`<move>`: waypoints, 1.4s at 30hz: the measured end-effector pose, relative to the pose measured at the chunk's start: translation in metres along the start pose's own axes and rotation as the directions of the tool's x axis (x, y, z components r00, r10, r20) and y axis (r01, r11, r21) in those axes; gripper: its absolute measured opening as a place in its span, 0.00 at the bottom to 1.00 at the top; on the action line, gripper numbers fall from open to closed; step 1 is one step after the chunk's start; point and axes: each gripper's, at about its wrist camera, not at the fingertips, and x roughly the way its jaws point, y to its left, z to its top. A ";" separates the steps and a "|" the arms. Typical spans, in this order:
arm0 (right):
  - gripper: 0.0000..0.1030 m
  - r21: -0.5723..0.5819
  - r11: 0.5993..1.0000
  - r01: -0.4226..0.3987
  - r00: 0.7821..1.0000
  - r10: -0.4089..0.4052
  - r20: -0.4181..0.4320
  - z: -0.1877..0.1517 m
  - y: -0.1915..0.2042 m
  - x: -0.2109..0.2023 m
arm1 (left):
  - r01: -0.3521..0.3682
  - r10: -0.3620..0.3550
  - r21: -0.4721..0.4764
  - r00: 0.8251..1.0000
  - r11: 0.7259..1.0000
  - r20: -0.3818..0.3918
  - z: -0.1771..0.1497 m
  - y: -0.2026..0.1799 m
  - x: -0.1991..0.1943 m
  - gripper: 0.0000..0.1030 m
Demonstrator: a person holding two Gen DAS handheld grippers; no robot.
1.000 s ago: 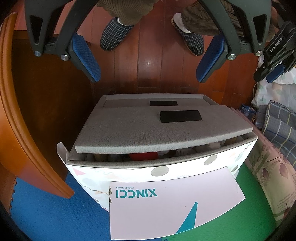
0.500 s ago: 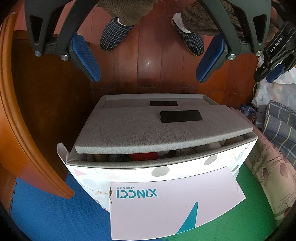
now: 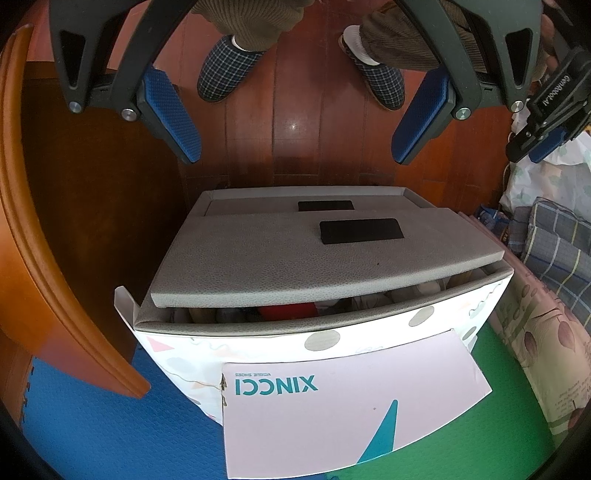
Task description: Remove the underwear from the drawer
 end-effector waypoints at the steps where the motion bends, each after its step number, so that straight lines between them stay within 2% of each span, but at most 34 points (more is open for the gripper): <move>1: 1.00 0.004 1.000 -0.004 1.000 0.004 0.000 0.000 -0.001 0.000 | 0.044 -0.044 -0.037 0.999 0.998 -0.003 0.002 0.006 -0.001 0.54; 5: 1.00 0.016 1.000 -0.015 1.000 0.015 0.000 0.001 -0.004 0.000 | 0.172 -0.174 -0.183 0.985 0.968 0.005 0.013 0.032 0.002 0.54; 8: 1.00 0.025 0.999 -0.027 1.000 0.027 -0.002 0.002 -0.007 0.000 | 0.236 -0.248 -0.276 0.969 0.932 -0.009 0.025 0.047 0.013 0.54; 10: 1.00 0.032 0.999 -0.034 0.999 0.034 -0.002 0.002 -0.009 0.000 | 0.276 -0.299 -0.342 0.954 0.898 -0.017 0.033 0.056 0.024 0.61; 13: 1.00 0.044 0.998 -0.043 0.999 0.043 -0.001 0.002 -0.013 0.000 | 0.310 -0.340 -0.414 0.940 0.856 0.001 0.046 0.067 0.038 0.67; 25: 1.00 0.083 0.993 -0.078 0.997 0.079 -0.012 0.003 -0.023 0.004 | 0.337 -0.409 -0.607 0.912 0.720 0.022 0.090 0.092 0.099 0.74; 33: 1.00 0.098 0.991 -0.093 0.995 0.095 -0.015 0.003 -0.025 0.005 | 0.338 -0.444 -0.685 0.896 0.645 0.024 0.091 0.098 0.128 0.75; 35: 1.00 0.101 0.990 -0.094 0.995 0.096 -0.014 0.003 -0.025 0.005 | 0.320 -0.430 -0.694 0.902 0.645 0.016 0.087 0.098 0.135 0.76; 37: 1.00 0.102 0.990 -0.096 0.995 0.098 -0.016 0.003 -0.024 0.006 | 0.327 -0.443 -0.722 0.896 0.610 0.031 0.082 0.101 0.141 0.83; 39: 1.00 0.100 0.990 -0.097 0.995 0.099 -0.018 0.003 -0.024 0.006 | 0.323 -0.443 -0.739 0.896 0.592 0.037 0.080 0.102 0.145 0.86; 42: 1.00 0.103 0.990 -0.100 0.995 0.102 -0.019 0.003 -0.024 0.006 | 0.284 -0.412 -0.749 0.911 0.599 0.016 0.081 0.101 0.150 0.91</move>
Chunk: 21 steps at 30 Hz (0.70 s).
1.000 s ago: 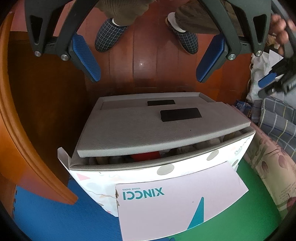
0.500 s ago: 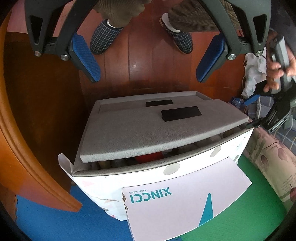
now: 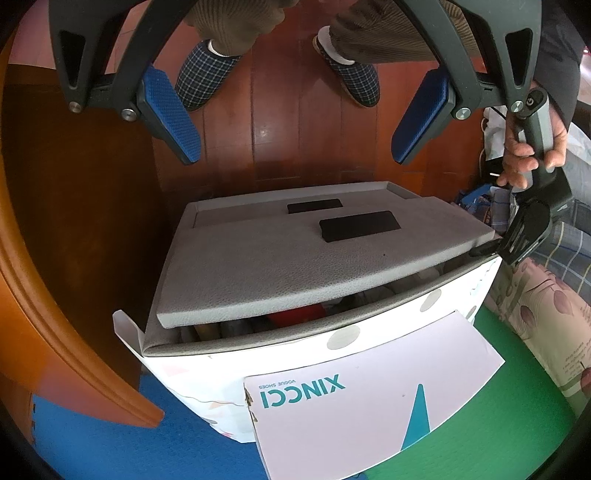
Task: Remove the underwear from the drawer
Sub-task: 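Grasp the drawer front with the left tool and pull the drawer open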
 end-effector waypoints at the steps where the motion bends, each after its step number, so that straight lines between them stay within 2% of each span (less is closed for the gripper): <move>1: 1.00 0.002 1.000 -0.001 1.000 0.001 -0.001 0.000 0.000 0.000 | -0.012 0.012 -0.009 1.000 1.000 0.000 0.000 0.001 0.002 0.95; 4: 1.00 0.003 1.000 -0.001 1.000 0.001 0.000 0.000 -0.001 0.000 | -0.027 0.027 -0.014 1.000 1.000 0.008 -0.001 0.003 0.004 1.00; 6: 1.00 0.005 1.000 0.000 1.000 0.000 -0.001 0.000 -0.001 0.001 | -0.019 0.019 -0.015 1.000 1.000 -0.001 0.000 0.005 0.006 1.00; 11: 1.00 0.003 1.000 0.005 1.000 -0.005 0.006 0.000 -0.001 0.000 | -0.075 0.075 0.066 0.997 0.995 -0.001 -0.001 -0.003 -0.001 1.00; 21: 1.00 -0.011 1.000 0.001 0.999 -0.001 0.038 -0.001 0.000 -0.006 | -0.112 0.122 0.185 0.992 0.976 -0.043 -0.024 0.012 -0.032 1.00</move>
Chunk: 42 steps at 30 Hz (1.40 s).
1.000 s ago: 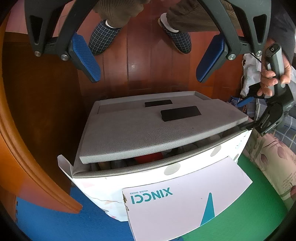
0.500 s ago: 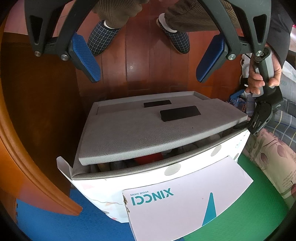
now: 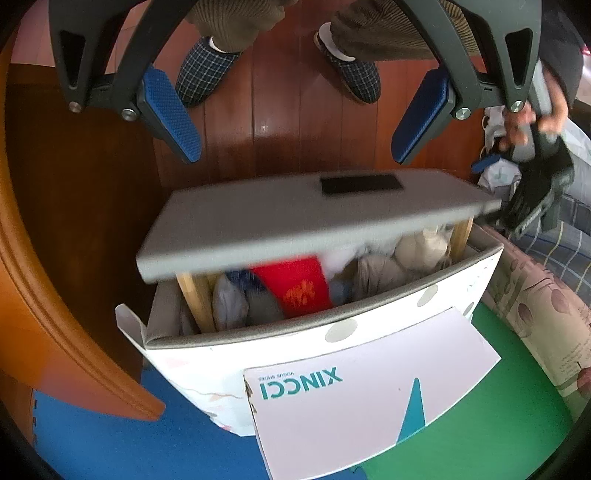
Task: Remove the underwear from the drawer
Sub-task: 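Grasp the drawer front with the left tool and pull the drawer open, then grasp the beige bra bundle with the left tool while the right tool grasps the red sock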
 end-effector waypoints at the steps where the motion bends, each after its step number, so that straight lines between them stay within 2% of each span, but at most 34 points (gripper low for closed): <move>1: 1.00 -0.003 1.000 -0.001 1.000 0.001 0.004 0.000 0.000 -0.001 | -0.005 0.005 0.012 1.000 1.000 -0.005 -0.007 0.007 -0.001 1.00; 6: 1.00 -0.012 1.000 -0.008 1.000 0.008 0.006 0.001 0.001 -0.004 | -0.075 0.076 0.103 0.997 0.992 -0.008 -0.028 0.011 -0.018 1.00; 9: 1.00 -0.055 0.998 -0.002 1.000 0.002 -0.010 0.003 0.006 -0.006 | -0.113 0.116 0.157 0.993 0.981 -0.011 -0.037 0.009 -0.026 1.00; 16: 1.00 -0.184 0.982 0.036 0.996 -0.051 -0.077 0.016 0.014 -0.009 | -0.193 0.197 0.274 0.980 0.942 0.014 -0.057 0.009 -0.045 1.00; 20: 1.00 -0.191 0.981 0.025 0.988 -0.054 -0.148 0.027 0.006 -0.004 | -0.223 0.225 0.304 0.974 0.926 0.028 -0.067 0.009 -0.048 1.00; 25: 0.99 -0.192 0.981 0.019 0.973 -0.062 -0.220 0.032 0.002 0.006 | -0.269 0.265 0.367 0.962 0.891 0.062 -0.076 0.003 -0.052 1.00; 30: 0.92 -0.149 0.989 -0.011 0.961 -0.031 -0.276 0.044 0.003 0.019 | -0.298 0.283 0.402 0.954 0.866 0.097 -0.079 -0.004 -0.053 1.00; 33: 0.91 -0.140 0.990 -0.024 0.958 -0.017 -0.287 0.048 0.005 0.025 | -0.343 0.309 0.440 0.939 0.830 0.149 -0.084 -0.014 -0.054 1.00; 35: 0.90 -0.141 0.990 -0.023 0.952 -0.022 -0.307 0.049 0.004 0.033 | -0.379 0.327 0.472 0.925 0.796 0.192 -0.089 -0.021 -0.054 0.99; 37: 0.80 -0.142 0.989 -0.030 0.945 -0.018 -0.327 0.047 0.005 0.040 | -0.401 0.342 0.494 0.916 0.772 0.209 -0.089 -0.026 -0.053 0.99; 39: 0.73 -0.131 0.991 -0.038 0.937 -0.010 -0.350 0.046 0.006 0.050 | -0.395 0.335 0.502 0.919 0.769 0.209 -0.088 -0.029 -0.054 0.99; 42: 0.68 -0.140 0.990 -0.031 0.932 -0.022 -0.362 0.046 0.010 0.062 | -0.395 0.314 0.503 0.918 0.769 0.241 -0.085 -0.036 -0.065 0.99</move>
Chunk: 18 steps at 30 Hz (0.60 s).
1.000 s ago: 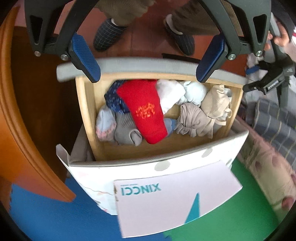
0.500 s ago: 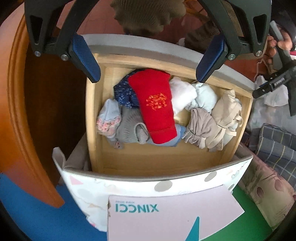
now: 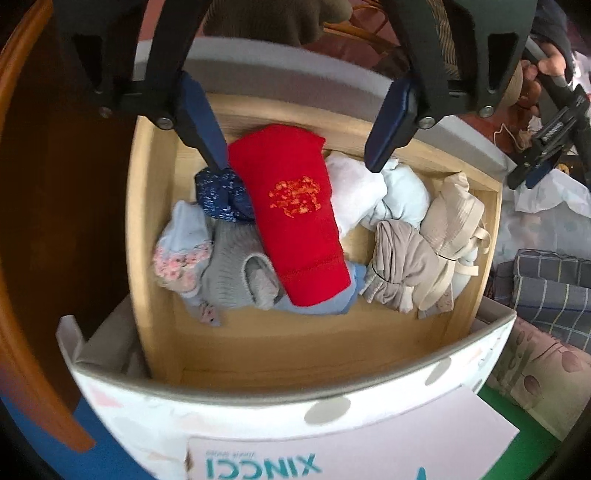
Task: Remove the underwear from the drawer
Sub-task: 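Grasp the beige bra bundle with the left tool while the right tool grasps the red sock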
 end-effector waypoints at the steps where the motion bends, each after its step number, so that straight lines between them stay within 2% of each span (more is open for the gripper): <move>1: 0.67 -0.005 1.000 0.008 1.000 -0.008 -0.002 0.002 0.001 0.002 | 0.000 0.000 0.002 1.000 1.000 0.014 0.003 -0.001 -0.004 0.99; 8: 0.66 -0.059 0.997 0.050 0.998 -0.053 -0.045 0.014 0.016 0.023 | 0.001 -0.002 0.042 1.000 0.999 0.024 0.017 -0.006 -0.020 0.99; 18: 0.62 -0.090 0.987 0.136 0.984 -0.144 -0.100 0.016 0.021 0.060 | 0.049 -0.047 0.050 0.998 0.998 -0.039 0.032 -0.014 -0.008 0.99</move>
